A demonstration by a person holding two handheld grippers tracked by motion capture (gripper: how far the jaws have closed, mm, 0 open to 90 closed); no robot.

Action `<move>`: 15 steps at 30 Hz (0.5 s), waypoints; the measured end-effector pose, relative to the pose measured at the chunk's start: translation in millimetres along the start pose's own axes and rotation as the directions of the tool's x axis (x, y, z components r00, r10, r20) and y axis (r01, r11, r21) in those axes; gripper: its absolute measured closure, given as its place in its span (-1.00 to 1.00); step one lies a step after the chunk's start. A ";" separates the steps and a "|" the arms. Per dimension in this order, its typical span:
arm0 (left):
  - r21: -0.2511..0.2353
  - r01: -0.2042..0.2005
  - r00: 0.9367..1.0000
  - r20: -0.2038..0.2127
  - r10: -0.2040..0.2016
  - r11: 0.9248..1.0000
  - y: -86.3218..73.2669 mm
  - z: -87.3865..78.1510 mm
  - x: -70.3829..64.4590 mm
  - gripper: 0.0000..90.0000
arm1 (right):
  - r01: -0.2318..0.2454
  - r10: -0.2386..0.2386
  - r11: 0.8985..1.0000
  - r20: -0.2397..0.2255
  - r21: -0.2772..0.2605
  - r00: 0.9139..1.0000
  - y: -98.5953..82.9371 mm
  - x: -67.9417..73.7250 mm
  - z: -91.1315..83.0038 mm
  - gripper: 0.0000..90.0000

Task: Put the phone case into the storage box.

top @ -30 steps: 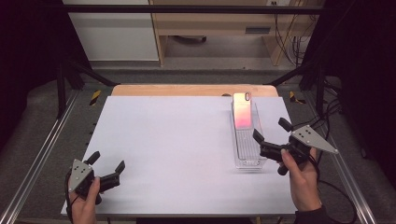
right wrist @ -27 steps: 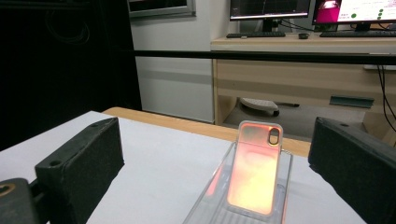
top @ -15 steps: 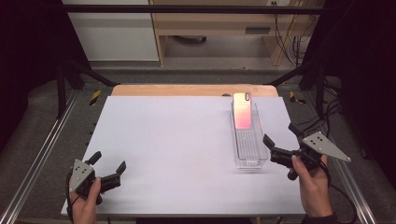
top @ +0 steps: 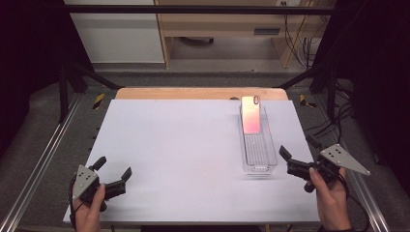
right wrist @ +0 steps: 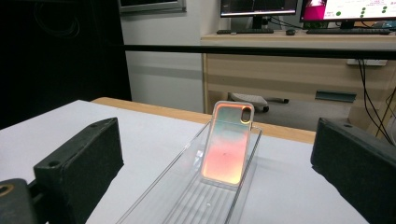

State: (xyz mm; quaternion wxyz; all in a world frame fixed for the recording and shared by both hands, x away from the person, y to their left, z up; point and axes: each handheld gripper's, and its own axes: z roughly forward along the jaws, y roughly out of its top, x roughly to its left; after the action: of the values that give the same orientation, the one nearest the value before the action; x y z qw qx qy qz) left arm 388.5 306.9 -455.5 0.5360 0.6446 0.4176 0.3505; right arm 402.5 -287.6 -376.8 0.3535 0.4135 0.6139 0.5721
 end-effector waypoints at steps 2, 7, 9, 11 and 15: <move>0.000 0.000 1.000 0.002 0.000 1.000 0.1 0.1 -0.3 -0.97 | 0.002 -0.002 1.000 -0.003 0.000 1.000 -2.6 -1.3 -1.1 -0.94; -0.002 -0.003 1.000 0.003 0.003 1.000 0.3 -0.1 -0.6 -0.97 | 0.003 -0.003 1.000 -0.003 -0.001 1.000 -10.2 -4.9 -2.2 -0.94; -0.003 -0.002 1.000 0.003 0.002 1.000 0.3 -0.1 -0.5 -0.97 | 0.001 -0.001 1.000 -0.003 0.003 1.000 -13.4 -6.2 -2.3 -0.94; -0.004 -0.002 1.000 0.004 0.002 1.000 0.4 -0.2 -0.5 -0.97 | -0.002 0.002 1.000 -0.001 0.007 1.000 -17.0 -7.8 -1.9 -0.95; -0.005 -0.002 1.000 0.005 0.002 1.000 0.4 -0.1 -0.6 -0.97 | 0.002 -0.002 1.000 -0.003 0.005 1.000 -23.9 -9.8 -1.0 -0.95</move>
State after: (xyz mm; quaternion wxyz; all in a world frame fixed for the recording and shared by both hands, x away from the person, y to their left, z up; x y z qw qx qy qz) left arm 388.3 306.4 -455.0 0.5383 0.6446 0.4145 0.3505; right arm 403.1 -297.1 -400.8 0.3524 0.4129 0.6160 0.5708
